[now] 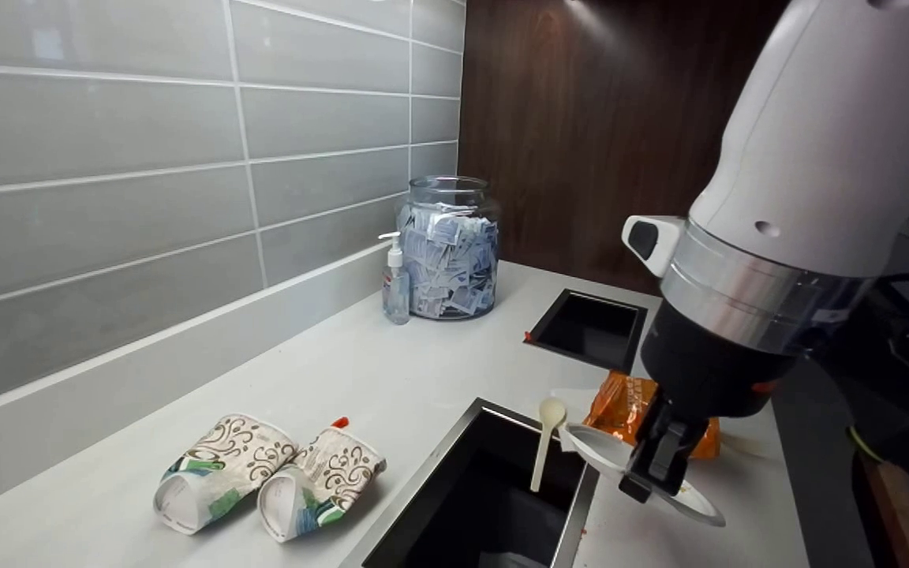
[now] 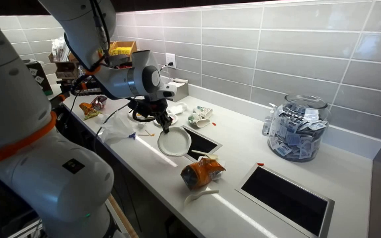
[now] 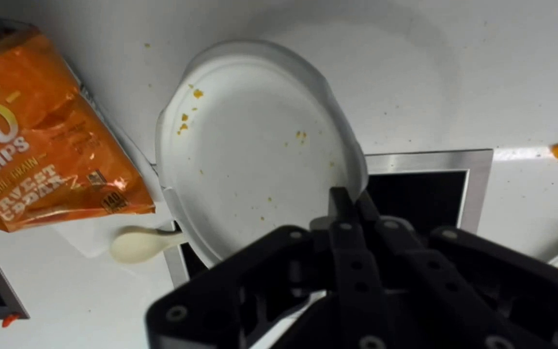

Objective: Pour the contents of the white plate into the bin on the left

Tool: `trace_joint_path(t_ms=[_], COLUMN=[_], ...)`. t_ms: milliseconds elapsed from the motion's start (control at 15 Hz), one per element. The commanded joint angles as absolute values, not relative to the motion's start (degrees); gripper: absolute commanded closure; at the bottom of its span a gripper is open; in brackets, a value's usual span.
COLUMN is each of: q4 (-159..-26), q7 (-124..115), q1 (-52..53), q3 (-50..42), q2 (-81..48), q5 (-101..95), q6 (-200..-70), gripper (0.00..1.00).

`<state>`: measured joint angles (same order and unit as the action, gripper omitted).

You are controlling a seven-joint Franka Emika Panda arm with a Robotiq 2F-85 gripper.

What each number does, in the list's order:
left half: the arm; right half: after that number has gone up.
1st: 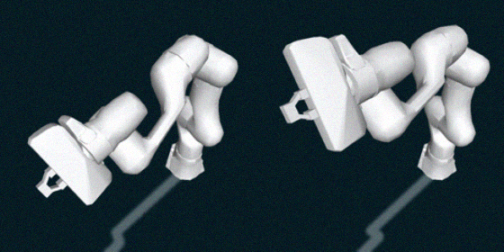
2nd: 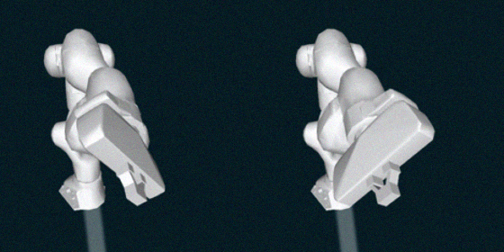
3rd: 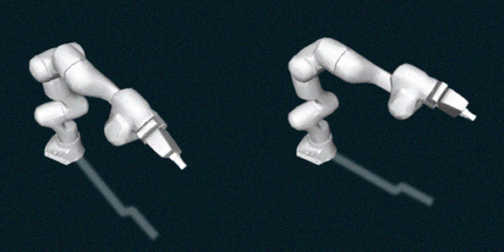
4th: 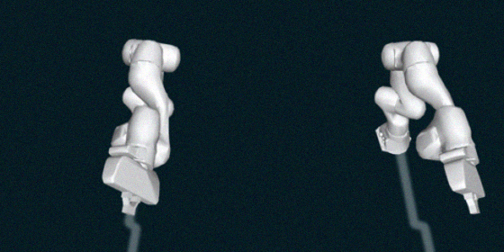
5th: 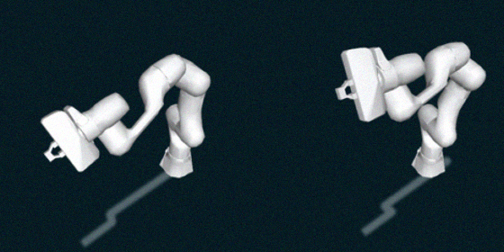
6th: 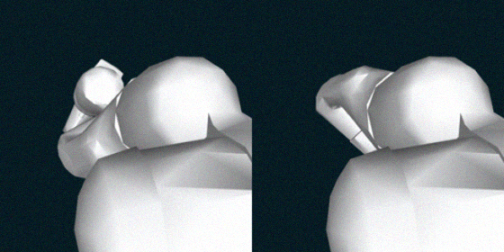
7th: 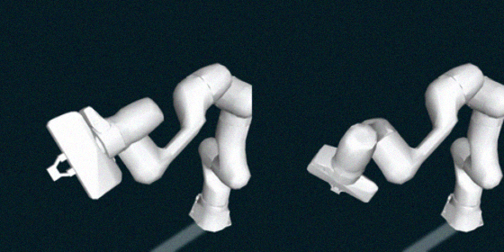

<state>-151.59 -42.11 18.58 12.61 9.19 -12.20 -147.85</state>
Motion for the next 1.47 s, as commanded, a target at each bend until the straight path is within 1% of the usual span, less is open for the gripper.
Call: trace_joint_path(t_ms=[0,667,733,800,867,1400], q4=[-151.24,-152.00,-151.97,-152.02,-151.95,-152.13], q7=[-39.41,-40.12,-39.80,-39.53,-39.69,-39.50], q1=[16.28,15.12,15.12,15.14,15.13,14.85], q3=[14.37,14.85,14.79,14.71,14.71,14.42], q2=[8.88,3.68,3.22,2.92,2.77,4.67], q5=[-7.06,-1.06,-0.96,-0.64,-0.98,-1.21], q6=[-144.96,-146.61,-146.80,-147.33,-147.51,-147.46], gripper=[0.99,0.99,0.72,0.70,0.64,0.05])
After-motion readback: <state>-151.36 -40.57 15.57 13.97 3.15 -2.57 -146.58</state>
